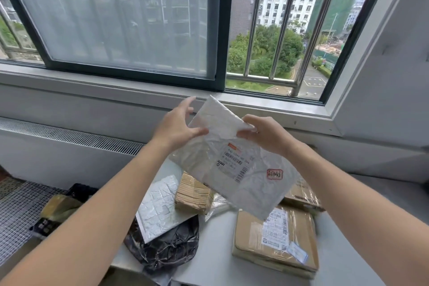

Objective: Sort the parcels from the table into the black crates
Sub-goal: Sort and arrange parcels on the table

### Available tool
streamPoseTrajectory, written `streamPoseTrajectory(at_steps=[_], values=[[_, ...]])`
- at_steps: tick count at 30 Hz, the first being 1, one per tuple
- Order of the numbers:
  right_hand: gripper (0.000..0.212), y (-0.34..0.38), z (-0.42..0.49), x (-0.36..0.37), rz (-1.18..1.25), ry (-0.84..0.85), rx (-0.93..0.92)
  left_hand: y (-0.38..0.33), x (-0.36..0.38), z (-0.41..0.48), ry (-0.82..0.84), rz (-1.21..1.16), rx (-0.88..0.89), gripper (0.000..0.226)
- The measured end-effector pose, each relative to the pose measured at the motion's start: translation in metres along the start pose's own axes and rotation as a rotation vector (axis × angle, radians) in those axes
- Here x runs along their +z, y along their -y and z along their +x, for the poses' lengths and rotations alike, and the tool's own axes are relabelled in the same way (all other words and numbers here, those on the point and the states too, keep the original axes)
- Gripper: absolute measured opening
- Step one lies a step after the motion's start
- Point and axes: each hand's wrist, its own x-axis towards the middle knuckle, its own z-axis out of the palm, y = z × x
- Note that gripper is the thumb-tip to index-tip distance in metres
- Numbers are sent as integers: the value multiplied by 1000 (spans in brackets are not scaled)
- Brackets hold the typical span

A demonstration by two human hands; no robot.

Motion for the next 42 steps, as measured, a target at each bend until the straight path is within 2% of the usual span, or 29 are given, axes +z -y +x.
streamPoseTrajectory(at_steps=[2, 4, 6, 12, 13, 17, 19, 21, 23, 25, 29, 31, 42], values=[[29, 6, 2, -9, -56, 17, -57, -10, 2, 2, 127, -100, -21, 74], [28, 9, 3, -17, -88, 24, -45, -15, 5, 2, 114, -261, -50, 45], [30, 4, 2, -26, -96, -30, 58, -15, 7, 1, 58, -433, -72, 29], [60, -39, -26, -44, -119, -504, 302, -9, 14, -6, -144, -782, -189, 23], [67, -44, -31, -45, -40, -518, 367, -8, 16, -7, -164, -829, -207, 23], [90, -44, -48, -36, 528, -335, 564, -12, 24, -11, -191, -974, -256, 21], [81, -42, -56, -34, 615, -356, 523, -16, 28, -13, -213, -966, -240, 20], [59, -43, -62, -32, 567, -420, 440, -21, 32, -17, -250, -921, -198, 20], [37, -43, -68, -32, 590, -511, 378, -27, 33, -20, -299, -840, -151, 23], [33, -43, -75, -35, 606, -605, 330, -34, 32, -26, -327, -733, -112, 35], [31, -43, -91, -43, 618, -733, 288, -47, 32, -43, -216, -558, -41, 101], [29, -43, -98, -47, 609, -762, 283, -51, 34, -49, -193, -528, -11, 116], [36, -46, -117, -65, 349, -766, 326, -71, 45, -48, -176, -518, 89, 116]])
